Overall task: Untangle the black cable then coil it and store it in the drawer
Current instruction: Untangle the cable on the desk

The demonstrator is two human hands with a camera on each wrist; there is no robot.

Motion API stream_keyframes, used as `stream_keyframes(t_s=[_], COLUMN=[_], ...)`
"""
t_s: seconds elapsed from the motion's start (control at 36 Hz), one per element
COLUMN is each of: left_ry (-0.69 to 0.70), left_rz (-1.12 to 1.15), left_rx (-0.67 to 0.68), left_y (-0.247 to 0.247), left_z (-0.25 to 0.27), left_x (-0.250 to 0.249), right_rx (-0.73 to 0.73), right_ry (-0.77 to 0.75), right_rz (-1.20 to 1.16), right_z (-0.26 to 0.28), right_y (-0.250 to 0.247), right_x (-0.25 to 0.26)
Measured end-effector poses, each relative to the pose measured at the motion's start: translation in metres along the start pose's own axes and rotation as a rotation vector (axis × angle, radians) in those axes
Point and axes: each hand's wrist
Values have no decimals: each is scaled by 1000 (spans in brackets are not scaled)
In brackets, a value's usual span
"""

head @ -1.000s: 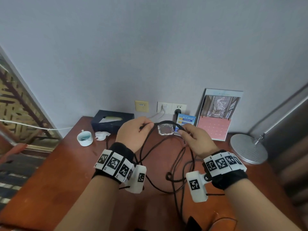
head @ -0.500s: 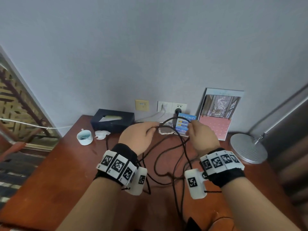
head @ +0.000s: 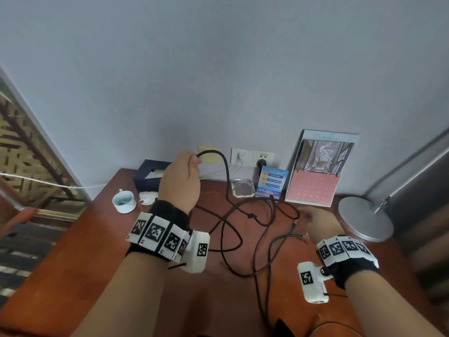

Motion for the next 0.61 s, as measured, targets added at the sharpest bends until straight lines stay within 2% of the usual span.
stream_keyframes(t_s=[0.08,0.14,0.25,0.36,0.44,0.5,0.61], left_ry=[38,78,135,190,227,248,286], left_rz=[-12,-35,-77,-57,2,1,-74], left_rx=[85,134,242,293,315,338,321], left_y=[11,18,32,44,46,43,39], left_z=[3,6,14,18,18,17,14], left_x=[-3,-7,-17,-21,-22,-22,-18], right_rx=[8,-53,-244,-214,-257,-298,-361], right_ry=[-10,-73,-351,-622,-704,-703,-741], right_rz=[17,-50,-350,-587,-708,-659,-402], right_z=[-1,-4,4,27,34,32,26], right_y=[-4,-9,-27,-46,-51,-49,-42], right_x=[9,18,51,90,105,105,99])
Point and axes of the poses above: each hand's wrist, its own z-axis away from the middle knuckle, its own y-axis out of the palm, x = y × z, and after that the axes turned 12 degrees about z, right-handed
